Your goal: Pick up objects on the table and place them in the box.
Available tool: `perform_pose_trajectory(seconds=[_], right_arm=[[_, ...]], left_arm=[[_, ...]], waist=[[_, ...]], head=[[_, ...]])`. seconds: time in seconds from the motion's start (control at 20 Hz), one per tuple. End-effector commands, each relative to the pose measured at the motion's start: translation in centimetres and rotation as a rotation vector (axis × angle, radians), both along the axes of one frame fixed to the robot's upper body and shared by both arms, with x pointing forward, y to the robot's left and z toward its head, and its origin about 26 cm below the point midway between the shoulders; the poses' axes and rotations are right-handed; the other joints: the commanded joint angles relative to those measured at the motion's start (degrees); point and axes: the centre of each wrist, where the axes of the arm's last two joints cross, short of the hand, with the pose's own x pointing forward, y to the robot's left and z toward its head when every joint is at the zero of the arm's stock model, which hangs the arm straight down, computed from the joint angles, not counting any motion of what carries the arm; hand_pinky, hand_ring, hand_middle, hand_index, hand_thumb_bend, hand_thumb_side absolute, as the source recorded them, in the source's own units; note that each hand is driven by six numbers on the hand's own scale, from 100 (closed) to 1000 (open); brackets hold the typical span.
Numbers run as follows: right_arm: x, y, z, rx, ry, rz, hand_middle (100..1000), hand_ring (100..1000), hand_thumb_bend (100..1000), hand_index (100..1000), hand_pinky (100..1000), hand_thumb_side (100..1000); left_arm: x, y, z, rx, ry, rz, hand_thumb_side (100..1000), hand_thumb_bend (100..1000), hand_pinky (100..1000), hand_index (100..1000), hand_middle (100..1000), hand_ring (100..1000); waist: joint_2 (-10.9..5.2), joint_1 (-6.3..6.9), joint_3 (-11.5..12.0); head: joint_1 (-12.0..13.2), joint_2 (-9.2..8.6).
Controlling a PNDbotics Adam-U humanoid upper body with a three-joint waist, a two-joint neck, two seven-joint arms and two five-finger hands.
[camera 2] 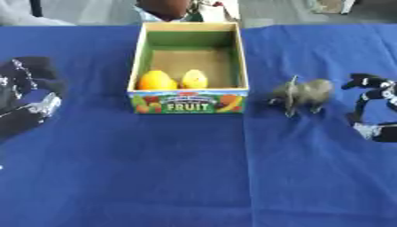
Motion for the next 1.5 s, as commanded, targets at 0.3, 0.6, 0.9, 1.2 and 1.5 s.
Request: perform_pose_trajectory(seconds=[0.3, 0.6, 0.9, 1.2, 1.5], right_arm=[[0.5, -0.2, 2.6, -0.025, -0.107, -0.014, 843, 1000, 100, 853, 917, 201], [0.8, 0.2, 2.8, -0.041, -0.139, -0.018, 849, 1000, 123, 856, 921, 218], [1.3, 0.7, 3.2, -0.079, -0.165, -0.024, 866, 1000, 155, 864, 946, 253], [1.5, 0.7, 3.2, -0.111, -0.188, -0.043, 890, 1000, 183, 860, 963, 273], [1.5, 0.5, 2.9, -0.128, -0.213, -0.056, 892, 1000, 232, 869, 961, 295]], left_arm=[[-0.2, -0.2, 0.6, 0.016, -0.018, -0.009, 213, 326, 644, 756, 615, 689], [-0.2, -0.2, 0.6, 0.017, -0.015, -0.012, 217, 306, 649, 757, 615, 690], [-0.2, -0.4, 0.5, 0.020, -0.011, -0.025, 219, 303, 652, 758, 616, 691], [-0.2, -0.4, 0.5, 0.021, -0.010, -0.033, 221, 306, 655, 758, 617, 691], [-0.1, -0.4, 0.5, 0.024, -0.013, -0.037, 219, 303, 655, 753, 617, 689]], waist=[[-1.05, -0.15, 0.24], [-1.11, -0.27, 0.52], [-1.09, -0.34, 1.16], [-1.04, -0.44, 1.71], [-1.03, -0.57, 1.91]], head=[[-0.53, 0.28], [-0.81, 0.36], [-1.30, 0.41], [-1.65, 0.42], [-1.76, 0.36]])
